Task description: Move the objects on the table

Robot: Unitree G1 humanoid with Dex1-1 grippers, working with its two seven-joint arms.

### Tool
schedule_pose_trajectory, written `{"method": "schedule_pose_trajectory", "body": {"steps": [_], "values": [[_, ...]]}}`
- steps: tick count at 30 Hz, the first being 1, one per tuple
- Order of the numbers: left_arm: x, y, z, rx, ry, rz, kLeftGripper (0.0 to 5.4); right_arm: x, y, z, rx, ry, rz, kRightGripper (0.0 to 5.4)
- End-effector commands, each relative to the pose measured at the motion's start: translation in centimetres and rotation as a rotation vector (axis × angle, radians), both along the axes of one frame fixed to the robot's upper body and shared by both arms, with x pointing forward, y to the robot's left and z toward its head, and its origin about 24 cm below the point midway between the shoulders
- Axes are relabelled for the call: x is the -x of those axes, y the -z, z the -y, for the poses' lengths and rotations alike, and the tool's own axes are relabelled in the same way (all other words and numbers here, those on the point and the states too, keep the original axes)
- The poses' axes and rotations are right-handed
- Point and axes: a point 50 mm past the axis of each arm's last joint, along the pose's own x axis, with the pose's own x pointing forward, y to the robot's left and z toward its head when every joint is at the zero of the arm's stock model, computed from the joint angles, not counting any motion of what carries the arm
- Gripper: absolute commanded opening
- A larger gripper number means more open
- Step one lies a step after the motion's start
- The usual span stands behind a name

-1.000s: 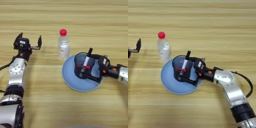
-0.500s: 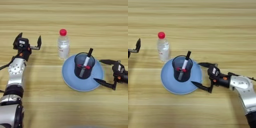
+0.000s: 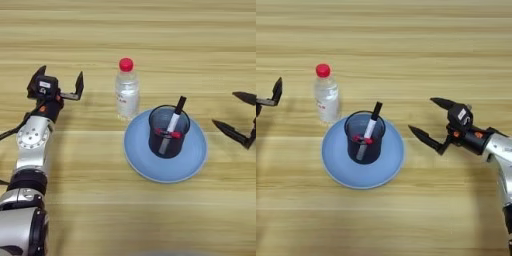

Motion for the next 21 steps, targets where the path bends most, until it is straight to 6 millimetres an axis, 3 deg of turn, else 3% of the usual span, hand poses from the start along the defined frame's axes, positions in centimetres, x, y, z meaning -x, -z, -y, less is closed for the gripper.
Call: {"method": "schedule_pose_trajectory", "body": {"steps": [1,9,21], "values": [[-0.2,-0.4,-0.3,-0.002,-0.002,0.009,5.40,-1.5,-1.3,0.6,-0.083,0.123,0.076,5.36],[-0.1,-0.8,-0.2,0.003,0.015,0.040,5.40,-3.3,-2.1,1.1,-0.208,0.310,0.129,5.36],[0.3,-1.0,0.5,0.020,0.063,0.071,5.40,-4.3,-0.9,1.4,-0.188,0.459,0.115,5.36]]}}
